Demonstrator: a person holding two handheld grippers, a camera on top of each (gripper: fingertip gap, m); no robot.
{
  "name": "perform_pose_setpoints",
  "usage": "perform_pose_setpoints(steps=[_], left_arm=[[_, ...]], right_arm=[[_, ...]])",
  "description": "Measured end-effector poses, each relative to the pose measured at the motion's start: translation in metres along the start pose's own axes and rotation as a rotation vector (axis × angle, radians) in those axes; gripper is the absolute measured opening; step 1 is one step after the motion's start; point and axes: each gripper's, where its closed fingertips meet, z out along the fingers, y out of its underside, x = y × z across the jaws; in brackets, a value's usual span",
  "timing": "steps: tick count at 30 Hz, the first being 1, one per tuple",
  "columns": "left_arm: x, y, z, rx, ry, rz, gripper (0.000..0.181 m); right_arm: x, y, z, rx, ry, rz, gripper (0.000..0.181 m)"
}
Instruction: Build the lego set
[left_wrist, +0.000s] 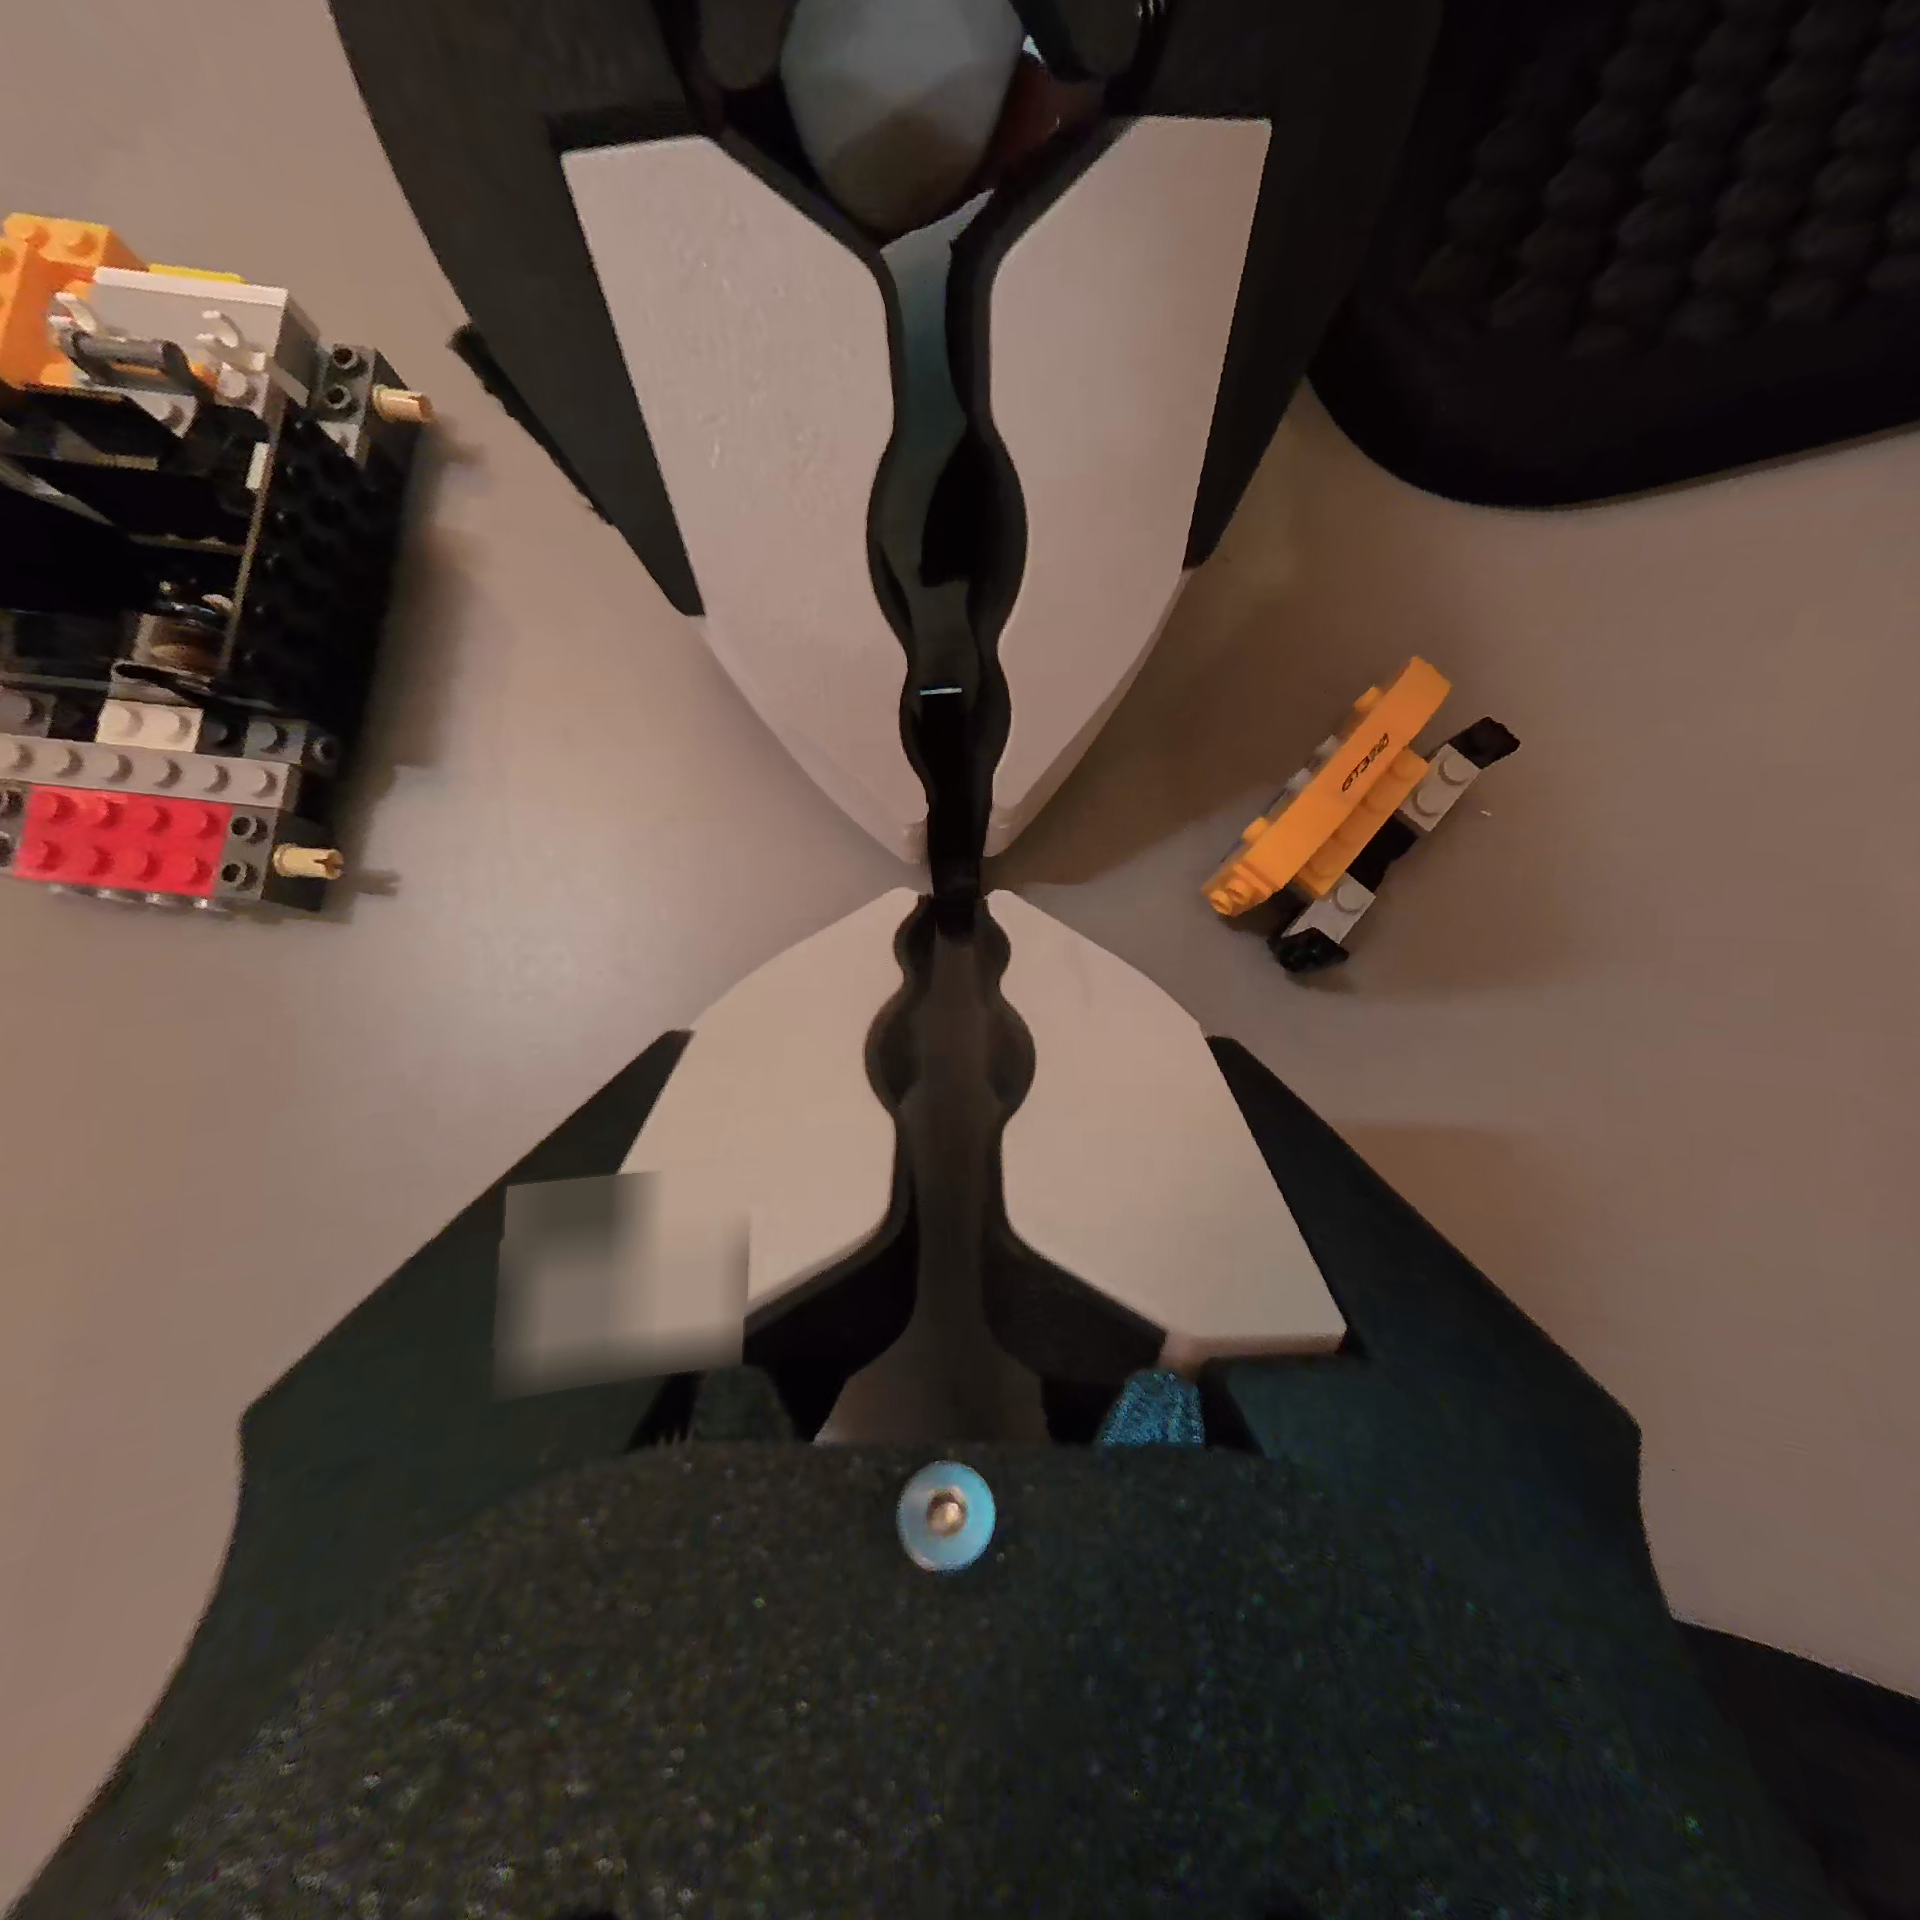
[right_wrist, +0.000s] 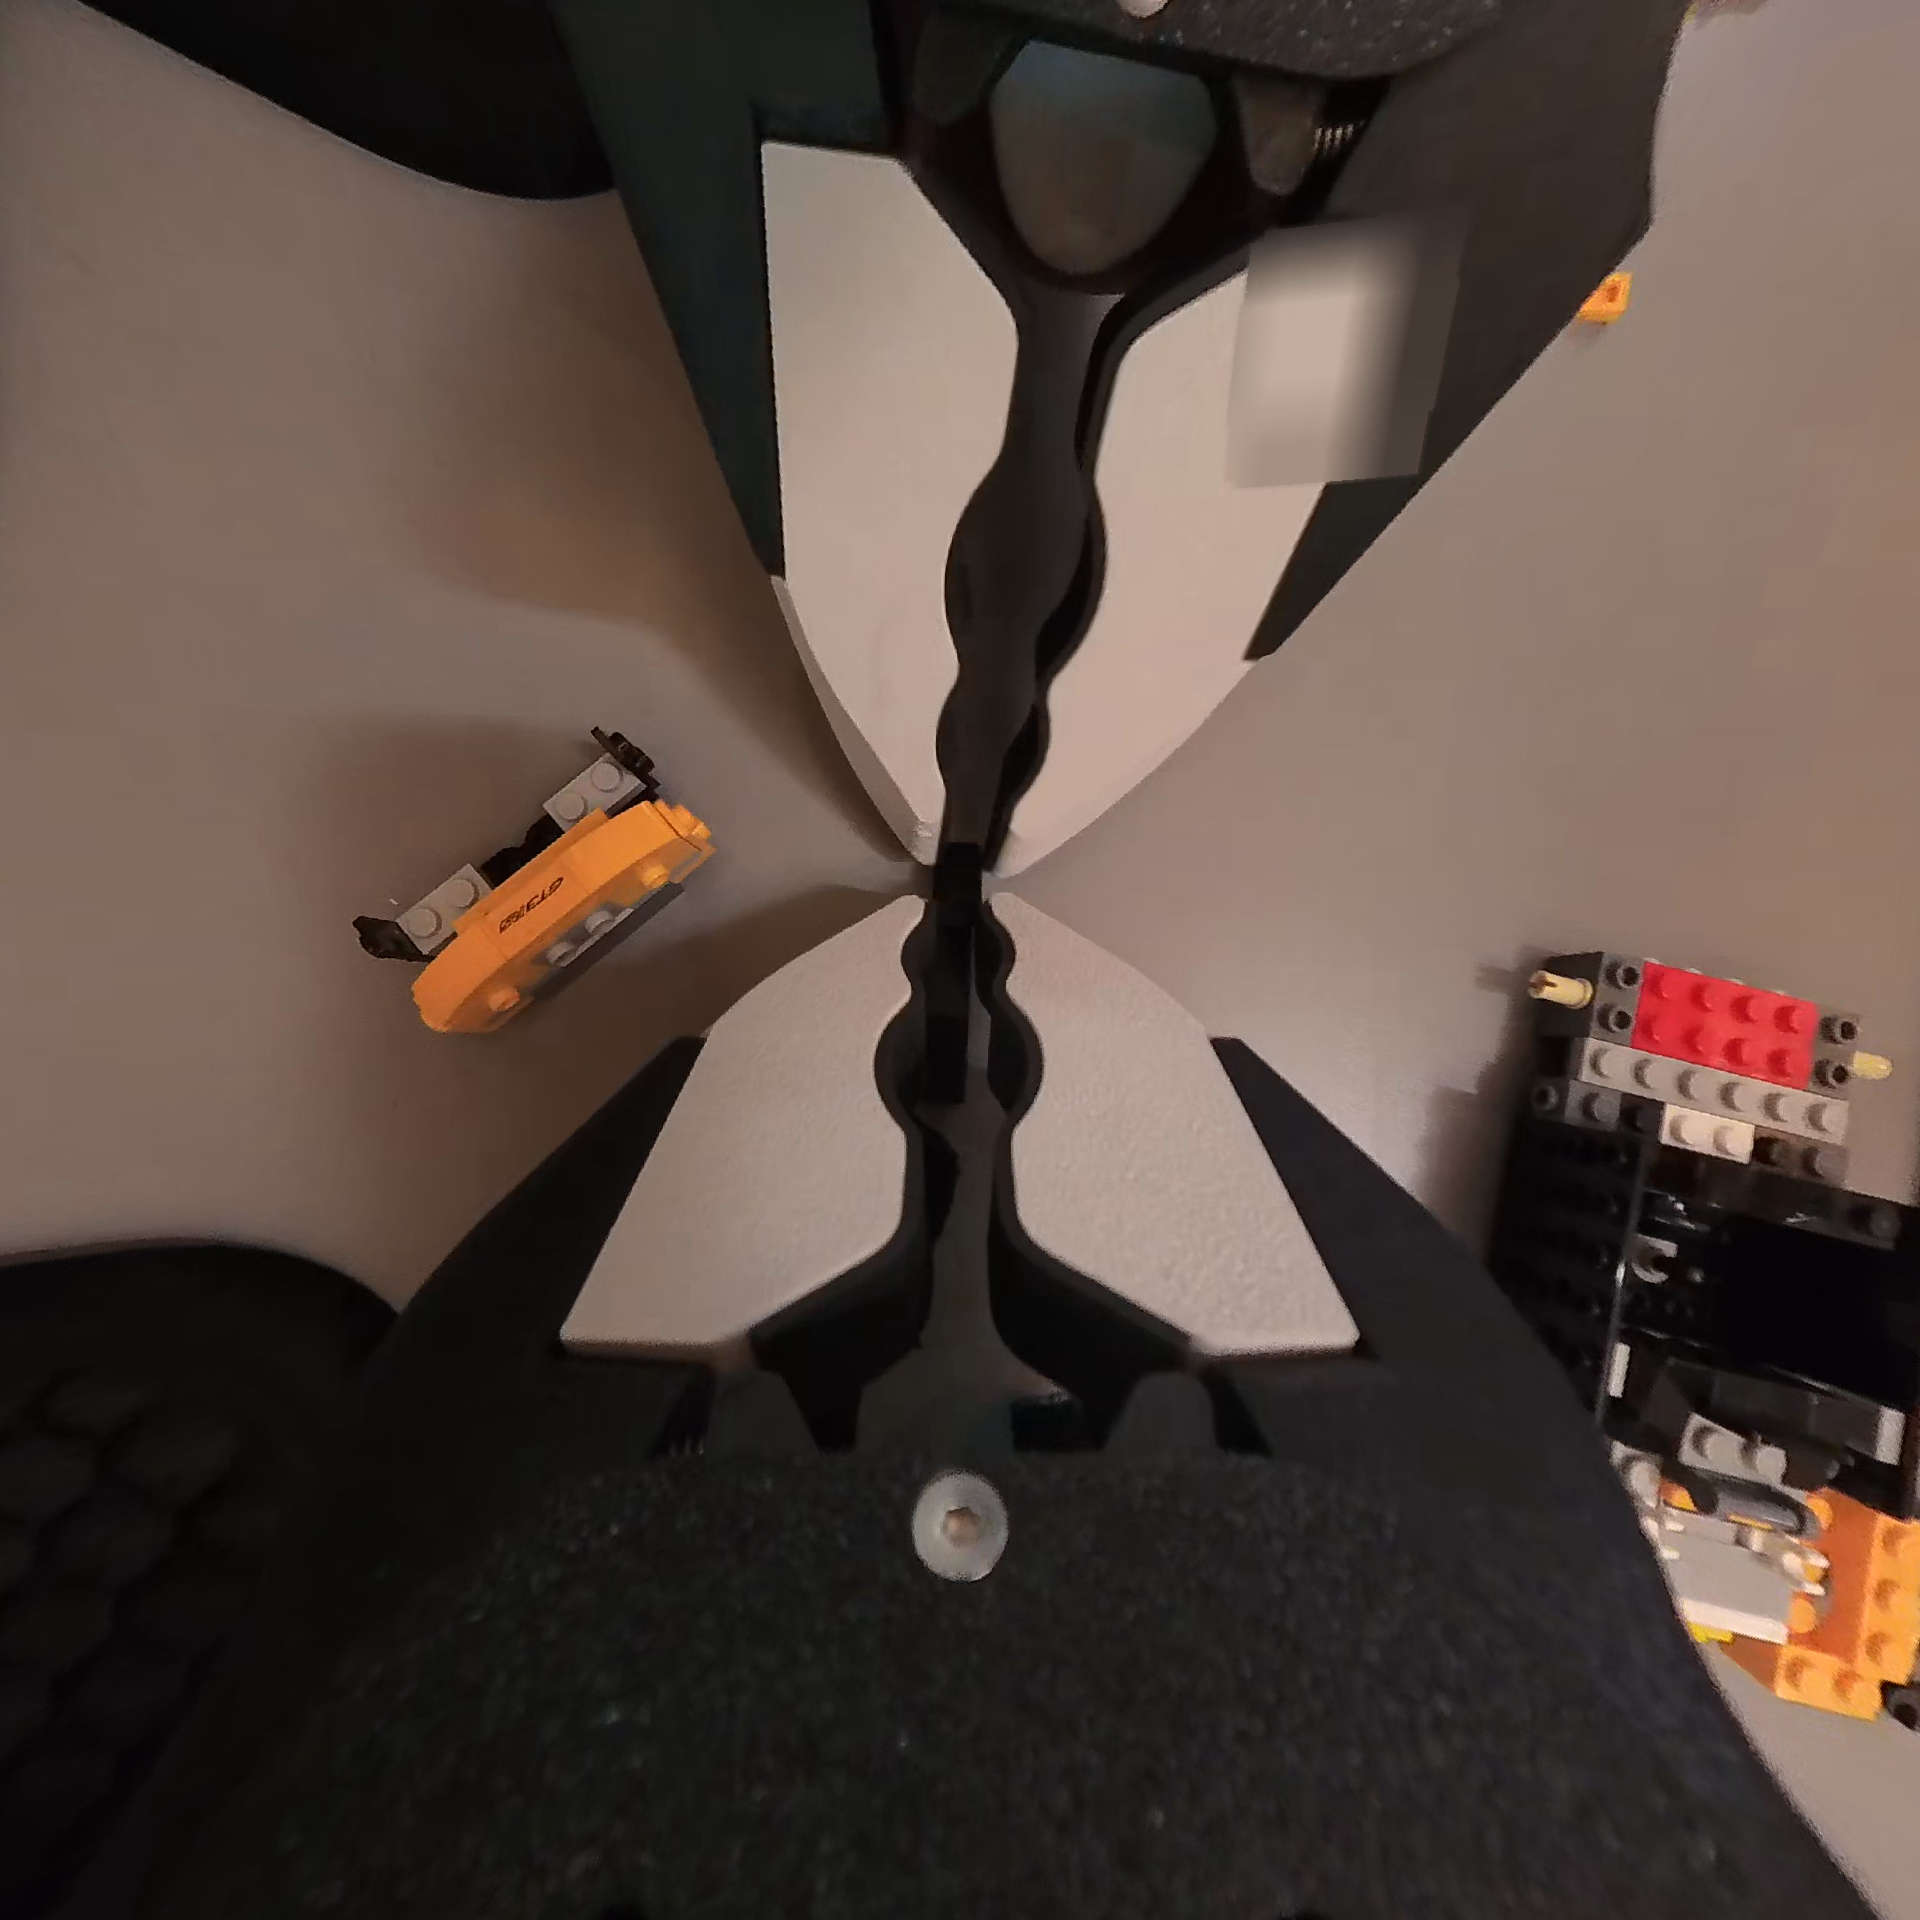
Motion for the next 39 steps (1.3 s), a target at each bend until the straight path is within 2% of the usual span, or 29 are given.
perform_pose_setpoints(steps=[17, 26, 33, 39], left_arm=[[0.003, 0.003, 0.002, -0.09, 0.042, -0.055, 0.006], [0.003, 0.004, 0.002, -0.171, 0.003, -0.023, 0.006], [0.003, 0.004, 0.003, -0.206, -0.017, -0.012, 0.007], [0.004, 0.004, 0.003, -0.268, -0.057, 0.039, 0.006]], right_arm=[[-0.001, -0.001, 0.0, 0.023, 0.005, 0.006, 0.006], [-0.002, -0.001, -0.001, 0.042, 0.034, -0.02, 0.007], [0.0, 0.002, -0.015, 0.108, 0.044, 0.009, 0.019], [-0.002, 0.0, -0.004, 0.157, 0.022, 0.049, 0.017]])
